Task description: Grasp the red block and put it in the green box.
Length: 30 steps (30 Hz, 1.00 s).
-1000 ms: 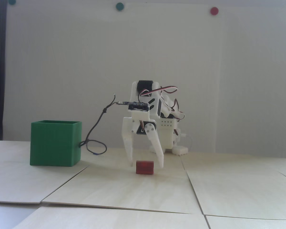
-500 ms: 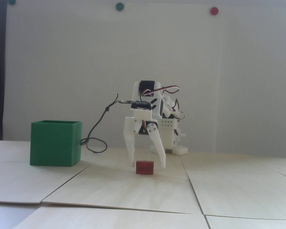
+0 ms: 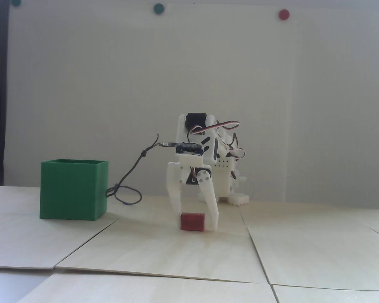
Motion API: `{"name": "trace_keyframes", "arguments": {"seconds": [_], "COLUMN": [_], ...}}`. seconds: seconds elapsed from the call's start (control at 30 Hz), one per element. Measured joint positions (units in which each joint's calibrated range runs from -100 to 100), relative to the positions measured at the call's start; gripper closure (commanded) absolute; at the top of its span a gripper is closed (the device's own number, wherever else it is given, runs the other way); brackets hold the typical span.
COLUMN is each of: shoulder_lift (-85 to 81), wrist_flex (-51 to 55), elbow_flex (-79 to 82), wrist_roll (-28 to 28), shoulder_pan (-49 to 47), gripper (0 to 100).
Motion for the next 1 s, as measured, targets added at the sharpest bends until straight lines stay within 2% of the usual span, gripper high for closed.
{"name": "trace_keyframes", "arguments": {"seconds": [0.37,0.57,0.77,1.0], "shoulder_lift": [-1.2,-9.8,-23.2,-39.3], "wrist_flex": [0.0,0.0,0.0,-0.4], "elbow_flex": [0.0,1.5,17.2,39.0], "wrist_roll": [-2.9,-3.0,-3.0,-2.9], "shoulder_pan": [-0.7,-0.1,4.5,14.7], "gripper": [98,98,98,98]}}
